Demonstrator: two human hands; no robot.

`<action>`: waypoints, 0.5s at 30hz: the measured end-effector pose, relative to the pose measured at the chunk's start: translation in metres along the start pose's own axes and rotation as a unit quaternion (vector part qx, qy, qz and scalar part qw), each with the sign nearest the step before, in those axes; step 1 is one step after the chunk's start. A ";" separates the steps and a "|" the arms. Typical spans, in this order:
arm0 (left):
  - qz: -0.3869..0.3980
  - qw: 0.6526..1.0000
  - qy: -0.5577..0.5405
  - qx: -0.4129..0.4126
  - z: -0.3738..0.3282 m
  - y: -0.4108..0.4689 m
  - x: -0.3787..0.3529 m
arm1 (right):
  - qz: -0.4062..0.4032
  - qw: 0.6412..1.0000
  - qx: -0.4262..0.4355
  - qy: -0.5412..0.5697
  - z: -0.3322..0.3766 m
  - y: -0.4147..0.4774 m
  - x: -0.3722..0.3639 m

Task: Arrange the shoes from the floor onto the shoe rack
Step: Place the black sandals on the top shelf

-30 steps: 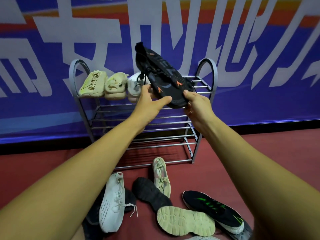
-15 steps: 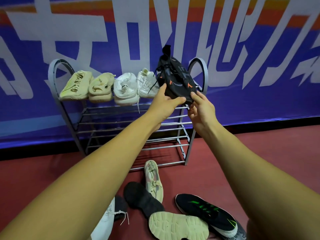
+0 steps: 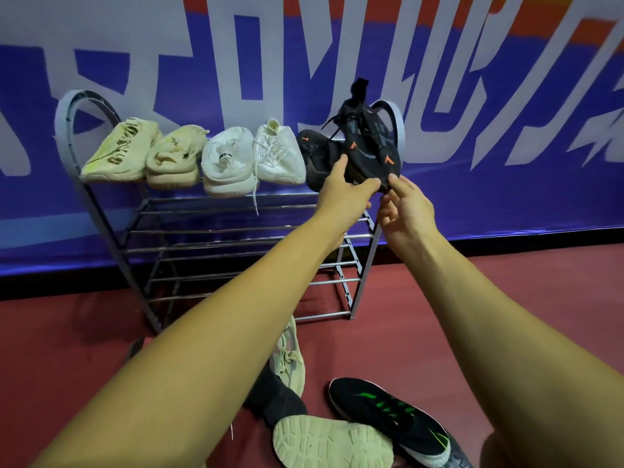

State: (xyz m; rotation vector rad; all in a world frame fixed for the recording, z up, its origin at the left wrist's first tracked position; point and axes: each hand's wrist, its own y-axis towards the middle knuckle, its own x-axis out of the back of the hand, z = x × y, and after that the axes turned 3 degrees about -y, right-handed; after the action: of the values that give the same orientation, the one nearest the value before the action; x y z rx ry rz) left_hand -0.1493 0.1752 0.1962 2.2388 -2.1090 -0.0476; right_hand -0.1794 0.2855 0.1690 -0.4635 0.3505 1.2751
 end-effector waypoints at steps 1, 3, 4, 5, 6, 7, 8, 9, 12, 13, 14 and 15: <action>0.003 1.000 -0.011 0.008 0.001 0.001 0.000 | 0.007 1.000 -0.003 -0.008 0.001 0.002 0.001; 0.012 0.999 -0.026 0.017 0.002 0.005 0.000 | 0.022 0.999 -0.011 -0.020 0.002 0.005 0.002; 0.017 0.999 -0.026 0.020 0.002 0.008 0.000 | 0.024 0.999 -0.013 -0.027 0.002 0.006 0.003; 0.024 0.999 -0.024 0.024 0.001 0.012 -0.001 | 0.022 0.999 -0.012 -0.035 0.003 0.007 0.003; 0.034 0.999 -0.018 0.029 0.000 0.015 -0.003 | 0.016 0.999 -0.008 -0.042 0.004 0.008 0.002; 0.044 0.998 -0.011 0.035 0.000 0.018 -0.004 | 0.011 0.999 -0.005 -0.045 0.006 0.008 0.002; 0.053 0.998 -0.004 0.040 0.001 0.020 -0.006 | 0.010 0.999 -0.002 -0.045 0.007 0.009 0.001; 0.058 0.997 0.001 0.041 0.002 0.022 -0.006 | 0.015 0.999 0.000 -0.047 0.009 0.010 0.000; 0.063 0.997 0.019 0.038 0.005 0.030 -0.004 | 0.008 0.997 0.011 -0.072 0.007 0.016 -0.002; 0.066 0.997 0.026 0.037 0.005 0.032 -0.003 | -0.009 0.997 0.015 -0.081 0.006 0.018 -0.002; 0.069 0.996 0.031 0.037 0.006 0.034 -0.002 | -0.024 0.996 0.020 -0.089 0.005 0.020 -0.002; 0.073 0.996 0.034 0.039 0.007 0.035 0.000 | -0.035 0.994 0.022 -0.097 0.005 0.020 -0.001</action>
State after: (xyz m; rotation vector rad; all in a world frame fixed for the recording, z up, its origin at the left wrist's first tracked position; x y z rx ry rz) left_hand -0.1850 0.1732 0.1922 2.0863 -2.2694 0.1193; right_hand -0.1994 0.2914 0.1714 -0.3090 0.1974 1.2305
